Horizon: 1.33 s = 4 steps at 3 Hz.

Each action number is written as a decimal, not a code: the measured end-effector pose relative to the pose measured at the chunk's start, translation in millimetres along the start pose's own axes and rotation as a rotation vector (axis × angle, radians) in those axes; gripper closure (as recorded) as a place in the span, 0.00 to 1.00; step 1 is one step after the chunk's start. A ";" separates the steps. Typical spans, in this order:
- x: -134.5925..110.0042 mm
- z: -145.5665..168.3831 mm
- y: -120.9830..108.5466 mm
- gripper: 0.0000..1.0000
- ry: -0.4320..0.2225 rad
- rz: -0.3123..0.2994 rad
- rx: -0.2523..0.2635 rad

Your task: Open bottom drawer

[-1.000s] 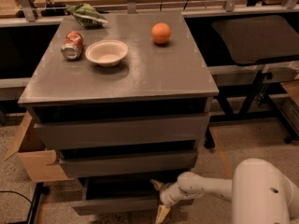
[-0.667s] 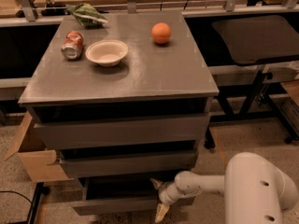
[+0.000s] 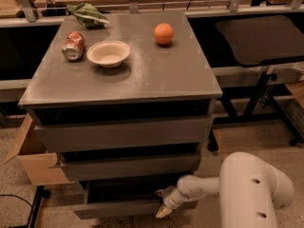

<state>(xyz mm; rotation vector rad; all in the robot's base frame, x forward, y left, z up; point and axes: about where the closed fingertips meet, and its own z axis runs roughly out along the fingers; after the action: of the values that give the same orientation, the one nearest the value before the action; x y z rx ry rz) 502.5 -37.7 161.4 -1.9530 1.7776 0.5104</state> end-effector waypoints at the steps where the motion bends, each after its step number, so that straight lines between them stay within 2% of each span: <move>1: 2.4 -4.5 38.7 0.70 -0.020 0.078 -0.023; 2: 8.7 -14.7 82.9 0.92 -0.055 0.191 -0.044; 3: 11.6 -19.2 108.0 1.00 -0.074 0.263 -0.055; 4: 11.5 -19.4 108.1 1.00 -0.074 0.263 -0.055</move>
Offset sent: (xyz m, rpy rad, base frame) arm -0.1349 -0.0433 0.0054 0.0992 0.2481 -0.2400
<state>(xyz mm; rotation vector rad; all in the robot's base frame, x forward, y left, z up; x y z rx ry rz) 395.7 -65.5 162.6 -1.7192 2.0028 0.7158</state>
